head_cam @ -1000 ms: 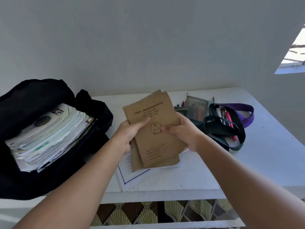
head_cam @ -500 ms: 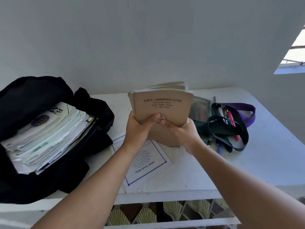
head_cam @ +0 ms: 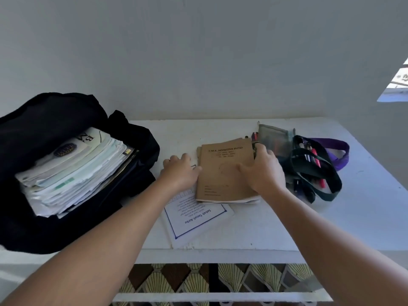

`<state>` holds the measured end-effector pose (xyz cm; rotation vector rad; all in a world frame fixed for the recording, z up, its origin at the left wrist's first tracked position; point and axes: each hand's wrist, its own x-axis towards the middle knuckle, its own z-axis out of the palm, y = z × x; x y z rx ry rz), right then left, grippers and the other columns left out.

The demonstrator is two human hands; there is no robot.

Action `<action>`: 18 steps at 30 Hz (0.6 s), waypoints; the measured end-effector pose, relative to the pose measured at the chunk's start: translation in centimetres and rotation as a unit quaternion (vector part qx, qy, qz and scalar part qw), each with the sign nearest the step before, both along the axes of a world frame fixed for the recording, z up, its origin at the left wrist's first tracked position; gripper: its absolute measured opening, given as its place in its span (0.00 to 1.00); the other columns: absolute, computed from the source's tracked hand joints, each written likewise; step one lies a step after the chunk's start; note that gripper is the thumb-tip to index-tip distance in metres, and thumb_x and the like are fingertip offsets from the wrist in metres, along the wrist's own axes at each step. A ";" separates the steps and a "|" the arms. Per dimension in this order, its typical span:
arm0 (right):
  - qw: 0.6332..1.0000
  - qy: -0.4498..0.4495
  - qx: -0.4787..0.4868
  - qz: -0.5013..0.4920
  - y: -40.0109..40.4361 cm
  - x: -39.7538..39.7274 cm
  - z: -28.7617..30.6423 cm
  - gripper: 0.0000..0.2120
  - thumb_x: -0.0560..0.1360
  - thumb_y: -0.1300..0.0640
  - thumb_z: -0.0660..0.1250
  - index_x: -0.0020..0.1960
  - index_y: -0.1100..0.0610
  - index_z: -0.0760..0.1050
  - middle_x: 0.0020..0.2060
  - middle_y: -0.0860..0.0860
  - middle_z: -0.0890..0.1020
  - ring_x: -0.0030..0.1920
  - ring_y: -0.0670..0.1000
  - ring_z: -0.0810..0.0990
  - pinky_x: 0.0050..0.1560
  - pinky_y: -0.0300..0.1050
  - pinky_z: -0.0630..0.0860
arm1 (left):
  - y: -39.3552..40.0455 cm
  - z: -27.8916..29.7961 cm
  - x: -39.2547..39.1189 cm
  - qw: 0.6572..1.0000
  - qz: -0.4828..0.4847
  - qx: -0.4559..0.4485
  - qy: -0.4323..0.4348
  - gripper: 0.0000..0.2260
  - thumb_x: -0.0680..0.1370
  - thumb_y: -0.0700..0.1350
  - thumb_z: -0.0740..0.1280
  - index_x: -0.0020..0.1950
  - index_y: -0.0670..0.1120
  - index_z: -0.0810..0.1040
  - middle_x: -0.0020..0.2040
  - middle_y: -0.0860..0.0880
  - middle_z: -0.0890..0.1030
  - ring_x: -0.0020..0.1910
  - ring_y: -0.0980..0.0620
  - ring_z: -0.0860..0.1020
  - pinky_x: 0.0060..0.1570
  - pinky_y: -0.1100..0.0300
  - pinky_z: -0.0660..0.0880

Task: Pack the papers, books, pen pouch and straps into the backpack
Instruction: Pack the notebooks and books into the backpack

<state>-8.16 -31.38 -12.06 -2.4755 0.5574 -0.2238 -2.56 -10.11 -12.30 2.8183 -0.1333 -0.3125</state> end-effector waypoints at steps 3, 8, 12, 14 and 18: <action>0.992 -0.062 -0.097 0.056 1.3 0.0 1.0 0.32 0.76 0.45 0.74 0.76 0.49 0.65 0.69 0.54 0.70 0.68 0.58 0.68 0.59 0.53 0.74 | 2.4 0.7 -0.1 0.991 -0.054 0.108 0.065 0.33 0.79 0.64 0.65 0.75 0.44 0.63 0.70 0.40 0.70 0.69 0.39 0.67 0.61 0.48 0.71; 0.962 0.036 -0.025 0.269 4.8 1.3 0.2 0.30 0.78 0.45 0.73 0.75 0.48 0.67 0.64 0.50 0.76 0.60 0.52 0.76 0.58 0.50 0.77 | 3.5 2.1 0.2 0.978 -0.070 0.145 0.129 0.52 0.61 0.65 0.82 0.75 0.44 0.61 0.71 0.42 0.68 0.68 0.41 0.71 0.62 0.47 0.75; 0.958 0.104 0.038 0.264 4.5 1.7 -1.6 0.33 0.74 0.44 0.77 0.75 0.52 0.70 0.65 0.50 0.74 0.62 0.52 0.75 0.68 0.51 0.75 | 3.5 2.4 0.7 0.974 -0.034 0.166 0.149 0.67 0.47 0.70 0.82 0.78 0.45 0.58 0.73 0.42 0.65 0.70 0.40 0.70 0.64 0.44 0.75; 0.957 0.108 0.087 0.255 4.2 2.1 -1.7 0.32 0.74 0.47 0.78 0.74 0.52 0.70 0.64 0.49 0.76 0.60 0.50 0.77 0.66 0.50 0.77 | 4.1 2.3 0.8 0.977 -0.027 0.141 0.160 0.66 0.45 0.71 0.82 0.75 0.44 0.61 0.69 0.44 0.71 0.66 0.42 0.73 0.62 0.45 0.77; 0.946 0.123 0.188 0.233 4.2 2.5 -1.4 0.26 0.79 0.49 0.73 0.74 0.52 0.70 0.62 0.47 0.77 0.58 0.49 0.78 0.56 0.45 0.76 | 4.9 2.6 1.5 0.985 -0.050 0.057 0.154 0.27 0.67 0.61 0.80 0.58 0.47 0.81 0.54 0.49 0.83 0.51 0.48 0.82 0.57 0.50 0.80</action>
